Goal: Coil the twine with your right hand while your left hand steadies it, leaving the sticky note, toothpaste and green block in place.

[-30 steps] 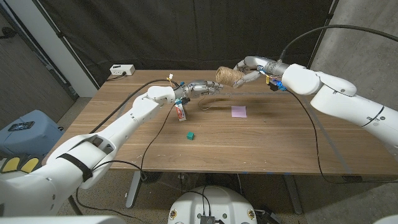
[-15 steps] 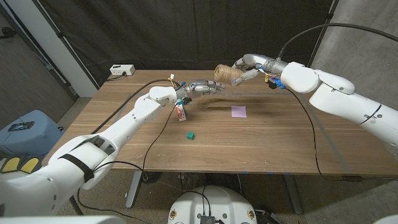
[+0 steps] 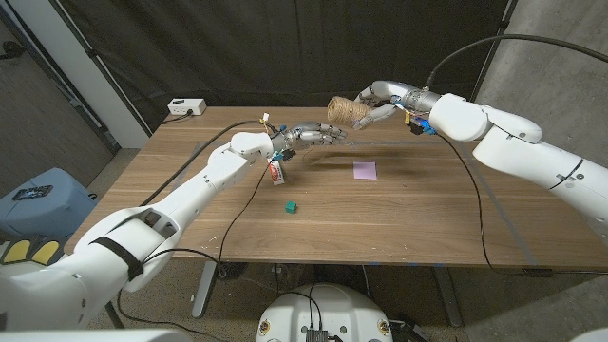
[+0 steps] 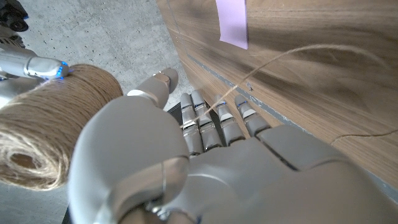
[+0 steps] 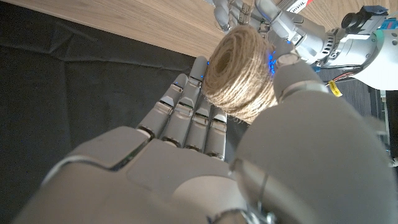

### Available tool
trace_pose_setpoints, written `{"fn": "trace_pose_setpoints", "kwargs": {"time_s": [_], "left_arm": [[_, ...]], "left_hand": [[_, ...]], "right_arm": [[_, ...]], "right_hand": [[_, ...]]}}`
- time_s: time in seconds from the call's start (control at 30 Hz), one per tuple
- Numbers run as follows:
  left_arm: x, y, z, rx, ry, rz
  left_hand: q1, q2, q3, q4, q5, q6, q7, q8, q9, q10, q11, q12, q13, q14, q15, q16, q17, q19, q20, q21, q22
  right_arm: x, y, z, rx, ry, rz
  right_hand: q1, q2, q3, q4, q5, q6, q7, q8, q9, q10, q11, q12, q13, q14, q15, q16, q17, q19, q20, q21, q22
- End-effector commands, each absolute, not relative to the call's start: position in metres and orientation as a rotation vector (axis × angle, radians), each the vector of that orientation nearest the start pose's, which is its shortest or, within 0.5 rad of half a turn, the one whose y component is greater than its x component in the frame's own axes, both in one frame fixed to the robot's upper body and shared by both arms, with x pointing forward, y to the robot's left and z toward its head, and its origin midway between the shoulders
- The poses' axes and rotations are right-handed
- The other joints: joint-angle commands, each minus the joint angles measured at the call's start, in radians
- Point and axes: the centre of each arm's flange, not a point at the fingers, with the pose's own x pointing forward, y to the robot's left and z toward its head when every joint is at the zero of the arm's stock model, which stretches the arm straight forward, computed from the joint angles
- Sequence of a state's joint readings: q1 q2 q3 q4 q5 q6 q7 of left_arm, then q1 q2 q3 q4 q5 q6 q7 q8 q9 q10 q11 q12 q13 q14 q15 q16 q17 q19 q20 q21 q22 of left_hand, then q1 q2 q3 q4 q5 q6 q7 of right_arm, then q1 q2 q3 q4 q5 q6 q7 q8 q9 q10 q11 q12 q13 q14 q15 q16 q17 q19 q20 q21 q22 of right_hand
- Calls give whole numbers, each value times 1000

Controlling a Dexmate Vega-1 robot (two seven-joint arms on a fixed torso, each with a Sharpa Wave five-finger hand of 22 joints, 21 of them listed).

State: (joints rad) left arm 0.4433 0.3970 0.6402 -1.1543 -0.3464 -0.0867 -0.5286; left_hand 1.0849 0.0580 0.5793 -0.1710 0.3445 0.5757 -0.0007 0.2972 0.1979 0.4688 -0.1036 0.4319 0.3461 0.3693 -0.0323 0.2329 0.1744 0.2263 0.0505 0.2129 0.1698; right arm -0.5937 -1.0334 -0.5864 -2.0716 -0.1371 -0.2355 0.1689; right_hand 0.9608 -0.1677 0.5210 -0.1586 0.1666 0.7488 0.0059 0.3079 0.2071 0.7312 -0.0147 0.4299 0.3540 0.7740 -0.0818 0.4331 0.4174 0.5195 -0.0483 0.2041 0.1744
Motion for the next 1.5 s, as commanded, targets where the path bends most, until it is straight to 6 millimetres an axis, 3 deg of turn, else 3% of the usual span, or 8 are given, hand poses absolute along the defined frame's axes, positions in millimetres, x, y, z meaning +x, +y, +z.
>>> {"fn": "trace_pose_setpoints", "kwargs": {"time_s": [0.03, 0.4, 0.67, 0.8, 0.83, 0.9, 1.5], "left_arm": [[669, 116, 49, 534, -479, -786], [668, 116, 48, 530, -488, -758], [669, 117, 46, 528, -485, -748], [670, 118, 46, 531, -485, -743], [670, 117, 46, 528, -485, -744], [670, 117, 46, 527, -487, -740], [670, 105, 44, 526, -490, -735]], "left_hand": [[17, 1, 7, 2, 10, 42, -2, 8, 4, 44, -5, 13, 10, 48, -13, 9, 4, 27, -5, 7, 5], [26, 7, 9, 1, 17, 180, -24, 31, 2, 187, -39, 41, 25, 172, -48, 25, 5, 110, -28, 23, 9], [26, 10, 5, 3, 16, 214, -30, 35, 2, 221, -48, 44, 31, 216, -59, 33, 7, 131, -28, 27, 10], [24, 10, 1, 3, 16, 230, -23, 38, 2, 235, -47, 46, 34, 230, -63, 35, 7, 144, -32, 31, 11], [23, 10, 0, 5, 15, 237, -20, 38, 2, 238, -22, 45, 36, 234, -65, 34, 8, 148, -32, 31, 11], [22, 12, -4, 6, 14, 244, -22, 39, 3, 246, -17, 46, 38, 246, -69, 38, 9, 153, -31, 32, 11], [23, 20, -14, 5, 13, 268, -23, 39, 4, 279, -25, 51, 49, 285, -80, 47, 14, 178, -34, 38, 13]], "right_arm": [[518, -207, 138, -1327, -735, 192], [519, -207, 137, -1322, -736, 193], [521, -207, 136, -1323, -730, 201], [522, -207, 137, -1327, -727, 206], [522, -207, 137, -1326, -727, 207], [522, -207, 137, -1327, -726, 207], [522, -203, 143, -1345, -722, 194]], "right_hand": [[40, 92, -6, 1, 10, 102, -86, 11, 5, 118, -112, 7, -1, 12, -146, 8, 6, 14, -35, 11, 3], [45, 96, -10, -1, 10, 109, -89, 12, 5, 130, -114, 8, -4, 18, -147, 10, 11, 20, -39, 12, 3], [47, 99, -11, -1, 11, 112, -91, 12, 6, 133, -114, 7, -6, 20, -147, 8, 12, 22, -40, 12, 3], [47, 99, -13, 0, 11, 115, -90, 12, 6, 134, -114, 7, -6, 22, -147, 9, 13, 22, -41, 12, 3], [46, 99, -14, 0, 11, 115, -90, 11, 6, 134, -114, 7, -6, 24, -146, 9, 14, 22, -41, 11, 3], [47, 100, -14, 0, 11, 116, -91, 12, 6, 134, -114, 7, -6, 23, -147, 8, 14, 22, -41, 11, 3], [53, 104, -20, -2, 12, 130, -90, 13, 6, 143, -118, 6, -9, 34, -148, 9, 19, 29, -43, 12, 4]]}}
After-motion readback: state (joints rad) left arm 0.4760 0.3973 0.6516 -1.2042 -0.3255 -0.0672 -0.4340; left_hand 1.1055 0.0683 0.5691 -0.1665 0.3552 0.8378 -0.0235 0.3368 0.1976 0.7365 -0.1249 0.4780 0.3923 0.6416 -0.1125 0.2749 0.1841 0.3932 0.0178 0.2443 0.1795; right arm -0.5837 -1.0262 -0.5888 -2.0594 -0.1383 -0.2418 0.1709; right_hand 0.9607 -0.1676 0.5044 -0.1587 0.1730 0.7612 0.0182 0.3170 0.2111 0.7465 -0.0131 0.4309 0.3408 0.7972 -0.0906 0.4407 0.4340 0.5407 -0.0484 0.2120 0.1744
